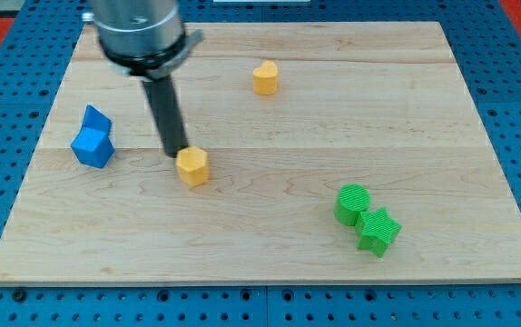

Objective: Push the yellow heart towards the yellow hexagon

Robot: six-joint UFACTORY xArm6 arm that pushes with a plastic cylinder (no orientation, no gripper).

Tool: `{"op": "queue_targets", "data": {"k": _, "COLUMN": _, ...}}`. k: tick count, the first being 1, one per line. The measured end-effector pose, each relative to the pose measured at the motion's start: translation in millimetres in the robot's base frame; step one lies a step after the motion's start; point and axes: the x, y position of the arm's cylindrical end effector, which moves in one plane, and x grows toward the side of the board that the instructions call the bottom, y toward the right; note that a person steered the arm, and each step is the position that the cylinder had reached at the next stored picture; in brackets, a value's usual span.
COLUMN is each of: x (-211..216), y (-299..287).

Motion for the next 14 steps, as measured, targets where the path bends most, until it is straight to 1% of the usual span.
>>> {"op": "queue_targets", "data": {"k": 1, "x": 47.7, "y": 43.2}}
{"op": "queue_targets", "data": {"k": 2, "x": 55.8, "y": 61.9}}
{"op": "queue_targets", "data": {"k": 3, "x": -26.3, "y": 104.3}}
{"op": "queue_targets", "data": {"k": 4, "x": -119.9, "y": 159.6}}
{"op": "queue_targets", "data": {"k": 5, "x": -175.8, "y": 168.8}}
{"op": "queue_targets", "data": {"k": 6, "x": -178.3, "y": 163.5}}
{"op": "queue_targets", "data": {"k": 7, "x": -128.5, "y": 163.5}}
{"op": "queue_targets", "data": {"k": 9, "x": -76.8, "y": 163.9}}
{"op": "queue_targets", "data": {"k": 11, "x": -79.8, "y": 169.1}}
{"op": "queue_targets", "data": {"k": 14, "x": -93.7, "y": 202.8}}
